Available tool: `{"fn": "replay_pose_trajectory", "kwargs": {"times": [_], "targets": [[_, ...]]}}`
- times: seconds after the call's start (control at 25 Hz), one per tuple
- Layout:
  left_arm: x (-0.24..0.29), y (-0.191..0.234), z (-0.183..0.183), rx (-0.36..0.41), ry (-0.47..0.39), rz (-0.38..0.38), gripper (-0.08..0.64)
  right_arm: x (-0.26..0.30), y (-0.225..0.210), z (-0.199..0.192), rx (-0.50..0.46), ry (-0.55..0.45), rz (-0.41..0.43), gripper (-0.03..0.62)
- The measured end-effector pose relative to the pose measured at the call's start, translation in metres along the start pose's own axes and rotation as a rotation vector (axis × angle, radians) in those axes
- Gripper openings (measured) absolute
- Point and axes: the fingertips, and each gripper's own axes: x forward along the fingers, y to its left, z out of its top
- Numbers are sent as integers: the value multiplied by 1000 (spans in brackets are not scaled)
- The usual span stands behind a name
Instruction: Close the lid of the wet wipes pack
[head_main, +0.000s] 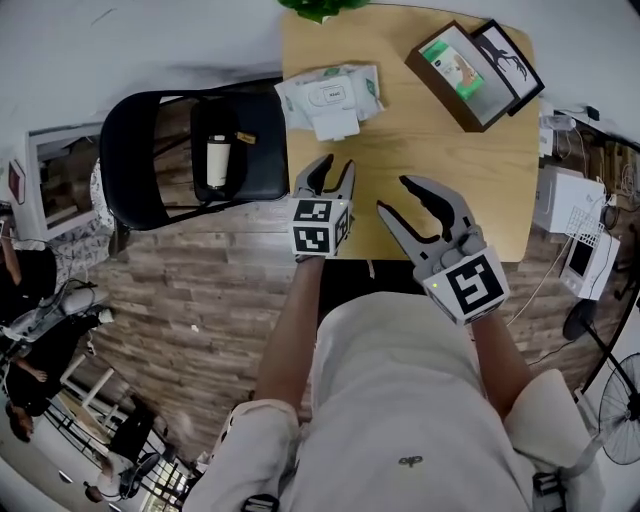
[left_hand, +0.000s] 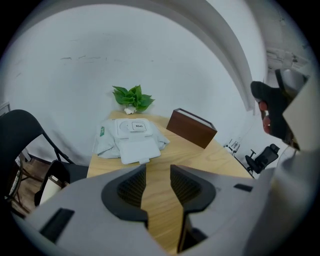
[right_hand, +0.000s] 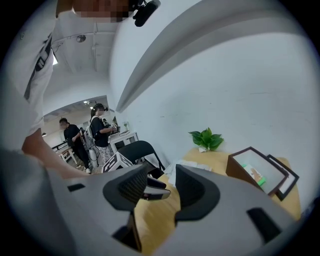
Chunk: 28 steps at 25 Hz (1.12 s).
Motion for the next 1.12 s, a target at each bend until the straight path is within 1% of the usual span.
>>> {"fn": "replay_pose_trajectory", "kwargs": {"times": [0.2, 0.56, 1.12], "targets": [[13, 8, -11, -13, 26, -5, 130, -1, 4, -3, 17, 11, -16, 173], [27, 16, -11, -28, 30, -18, 130, -4, 7, -5, 32, 13, -56, 173], [40, 23, -8, -47, 23, -26, 130, -2, 12, -8, 40, 26, -66, 173]]}}
